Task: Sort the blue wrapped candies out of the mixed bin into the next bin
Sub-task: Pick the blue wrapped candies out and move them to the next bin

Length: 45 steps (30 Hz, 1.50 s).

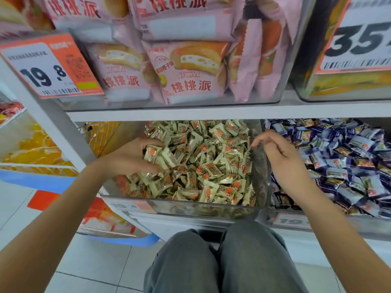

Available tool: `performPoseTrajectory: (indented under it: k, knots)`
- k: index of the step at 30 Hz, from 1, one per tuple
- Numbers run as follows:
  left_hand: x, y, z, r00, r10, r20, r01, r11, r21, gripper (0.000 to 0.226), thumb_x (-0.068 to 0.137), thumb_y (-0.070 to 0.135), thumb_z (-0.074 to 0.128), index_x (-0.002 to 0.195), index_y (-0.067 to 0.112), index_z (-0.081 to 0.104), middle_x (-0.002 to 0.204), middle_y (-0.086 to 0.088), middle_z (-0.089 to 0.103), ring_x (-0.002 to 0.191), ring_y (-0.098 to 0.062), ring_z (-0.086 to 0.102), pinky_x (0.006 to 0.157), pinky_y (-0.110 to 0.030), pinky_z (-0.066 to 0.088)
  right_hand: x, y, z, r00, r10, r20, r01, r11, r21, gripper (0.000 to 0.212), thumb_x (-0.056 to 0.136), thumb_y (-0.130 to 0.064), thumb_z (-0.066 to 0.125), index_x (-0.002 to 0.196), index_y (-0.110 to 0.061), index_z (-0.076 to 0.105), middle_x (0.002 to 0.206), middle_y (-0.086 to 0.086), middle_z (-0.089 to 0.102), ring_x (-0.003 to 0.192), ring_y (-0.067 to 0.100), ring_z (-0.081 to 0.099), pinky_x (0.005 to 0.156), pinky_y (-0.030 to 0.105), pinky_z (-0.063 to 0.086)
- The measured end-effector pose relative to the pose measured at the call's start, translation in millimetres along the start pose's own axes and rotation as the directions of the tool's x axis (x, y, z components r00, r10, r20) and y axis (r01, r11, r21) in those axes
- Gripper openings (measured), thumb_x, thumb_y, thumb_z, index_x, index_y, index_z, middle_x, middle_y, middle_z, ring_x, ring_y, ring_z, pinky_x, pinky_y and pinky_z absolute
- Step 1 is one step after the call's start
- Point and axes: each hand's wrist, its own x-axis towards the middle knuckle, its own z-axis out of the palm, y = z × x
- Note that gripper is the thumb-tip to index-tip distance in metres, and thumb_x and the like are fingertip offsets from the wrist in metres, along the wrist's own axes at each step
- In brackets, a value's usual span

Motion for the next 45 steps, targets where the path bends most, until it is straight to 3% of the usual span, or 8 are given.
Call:
performPoseTrajectory:
  k: [4, 8, 17, 26, 30, 37, 40, 45]
  knots:
    - [6.6, 5.8, -3.9, 0.987, 0.008, 0.162, -0.042, 0.977, 0.209, 0.054, 0.07, 0.036, 0.079, 0.114, 0.048, 0.05, 0.146, 0.007, 0.03, 0.128, -0.015, 0.036, 0.102, -0.032, 0.026, 1.8, 2.8, 1.4, 1.0, -0.028, -0.002, 0.028, 0.999, 0.018, 0.026, 0.095, -0.013, 0.034, 0.09, -0.008, 0.059, 0.086, -0.002, 0.055, 0.068, -0.009, 0.046, 0.061, 0.005, 0.03]
    - [18.3, 35.5, 6.1, 0.999, 0.031, -0.042, -0.015, 0.937, 0.348, 0.073, 0.054, 0.08, 0.06, 0.121, 0.057, 0.041, 0.145, 0.004, 0.024, 0.139, -0.032, 0.01, 0.11, -0.055, 0.015, 2.6, 5.2, 1.8, 1.0, -0.022, -0.016, 0.023, 0.998, 0.056, 0.025, 0.096, -0.008, 0.035, 0.087, -0.011, 0.059, 0.083, -0.008, 0.052, 0.07, -0.009, 0.043, 0.063, 0.005, 0.031]
    - [107.6, 89.8, 78.5, 1.0, 0.005, 0.008, -0.007, 0.917, 0.399, 0.124, 0.05, 0.08, 0.066, 0.145, 0.042, -0.004, 0.158, 0.001, -0.004, 0.142, -0.039, -0.01, 0.106, -0.071, 0.0, 1.9, 8.5, 4.7, 0.997, -0.07, -0.02, 0.072, 0.992, 0.108, 0.027, 0.091, -0.014, 0.033, 0.089, -0.008, 0.059, 0.072, -0.019, 0.048, 0.07, -0.01, 0.044, 0.066, 0.005, 0.03]
    - [100.1, 86.8, 69.7, 0.996, 0.065, 0.054, -0.082, 0.894, 0.44, 0.092, 0.075, 0.041, 0.07, 0.147, 0.034, 0.014, 0.157, -0.008, 0.013, 0.14, -0.037, 0.02, 0.11, -0.045, 0.029, 1.2, 7.2, 3.6, 0.999, -0.053, -0.007, 0.054, 0.993, 0.105, 0.027, 0.097, -0.003, 0.033, 0.094, -0.004, 0.06, 0.094, -0.003, 0.056, 0.092, 0.002, 0.048, 0.08, 0.004, 0.031]
    - [73.9, 73.4, 74.7, 0.965, 0.262, 0.001, -0.22, 0.808, 0.547, 0.067, 0.084, 0.037, 0.062, 0.143, 0.026, 0.034, 0.138, -0.012, 0.045, 0.112, -0.029, 0.054, 0.085, -0.031, 0.044, 1.9, 7.9, 2.6, 0.999, -0.045, 0.004, 0.044, 0.993, 0.107, 0.028, 0.096, 0.001, 0.033, 0.093, -0.003, 0.06, 0.09, -0.007, 0.055, 0.089, -0.004, 0.047, 0.079, 0.003, 0.031]
    - [36.7, 30.1, 47.4, 0.961, 0.258, 0.095, -0.267, 0.79, 0.553, 0.031, 0.081, 0.017, 0.062, 0.112, 0.021, 0.063, 0.108, 0.003, 0.06, 0.105, -0.021, 0.057, 0.081, -0.028, 0.044, 3.2, 11.6, 4.2, 0.998, -0.06, -0.005, 0.06, 0.992, 0.109, 0.027, 0.097, 0.0, 0.033, 0.091, -0.003, 0.059, 0.087, -0.009, 0.052, 0.089, 0.0, 0.046, 0.08, 0.005, 0.031]
    - [35.6, 27.5, 32.3, 0.965, 0.224, 0.138, -0.263, 0.834, 0.484, 0.031, 0.083, 0.038, 0.059, 0.107, 0.021, 0.067, 0.123, -0.002, 0.058, 0.117, -0.023, 0.05, 0.095, -0.036, 0.039, 3.7, 12.0, 5.2, 0.998, -0.06, -0.015, 0.062, 0.993, 0.103, 0.027, 0.096, 0.0, 0.034, 0.09, -0.003, 0.059, 0.087, -0.009, 0.052, 0.09, 0.0, 0.046, 0.079, 0.005, 0.03]
    - [60.4, 71.7, 31.5, 0.952, 0.26, -0.164, -0.228, 0.955, 0.192, 0.046, 0.082, 0.061, 0.054, 0.107, 0.024, 0.066, 0.122, 0.002, 0.06, 0.103, -0.018, 0.055, 0.095, -0.033, 0.04, 3.1, 13.7, 5.6, 0.998, -0.068, -0.01, 0.068, 0.992, 0.106, 0.027, 0.095, -0.009, 0.033, 0.091, -0.003, 0.059, 0.092, -0.002, 0.055, 0.096, 0.003, 0.048, 0.082, 0.004, 0.03]
